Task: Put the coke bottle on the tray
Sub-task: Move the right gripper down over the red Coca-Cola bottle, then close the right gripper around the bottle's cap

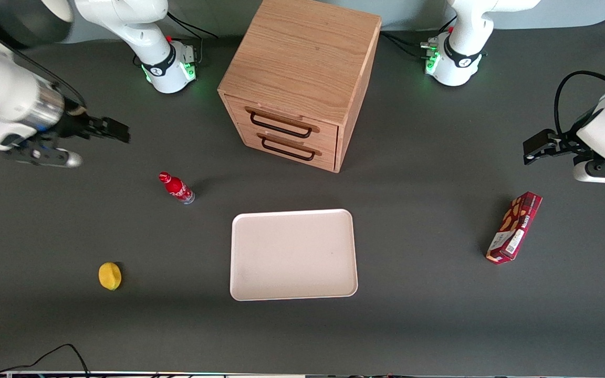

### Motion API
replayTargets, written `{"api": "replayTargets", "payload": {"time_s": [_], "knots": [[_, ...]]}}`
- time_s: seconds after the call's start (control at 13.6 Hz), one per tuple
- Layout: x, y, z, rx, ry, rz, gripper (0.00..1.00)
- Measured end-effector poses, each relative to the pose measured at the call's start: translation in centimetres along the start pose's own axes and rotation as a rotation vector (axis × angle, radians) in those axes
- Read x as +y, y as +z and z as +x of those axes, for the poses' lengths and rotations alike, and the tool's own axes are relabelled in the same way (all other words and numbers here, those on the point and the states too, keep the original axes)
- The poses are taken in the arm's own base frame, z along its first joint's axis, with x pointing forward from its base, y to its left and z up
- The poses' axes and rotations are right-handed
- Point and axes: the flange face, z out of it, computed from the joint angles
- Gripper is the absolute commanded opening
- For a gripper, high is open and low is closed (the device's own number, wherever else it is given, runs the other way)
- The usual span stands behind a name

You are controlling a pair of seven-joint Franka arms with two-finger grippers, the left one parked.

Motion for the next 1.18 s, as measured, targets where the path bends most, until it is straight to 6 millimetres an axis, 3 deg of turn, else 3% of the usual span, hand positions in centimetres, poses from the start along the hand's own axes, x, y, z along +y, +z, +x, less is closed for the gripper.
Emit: {"api": "replayTargets", "payload": {"time_s": [0.29, 0.44, 0.51, 0.66, 0.74, 1.18], "knots": [[-1.1, 13.0, 0.5, 0.085, 0.006, 0.009, 1.00], [-0.4, 16.8, 0.1, 0.119, 0.003, 0.001, 1.00], [-0.2, 18.1, 0.0, 0.136, 0.003, 0.004, 0.90], [0.1, 20.1, -0.3, 0.159, 0.003, 0.012, 0.25], [0.2, 20.7, -0.3, 0.161, 0.002, 0.012, 0.00], [0.2, 20.7, -0.3, 0.174, -0.013, -0.003, 0.00]]}}
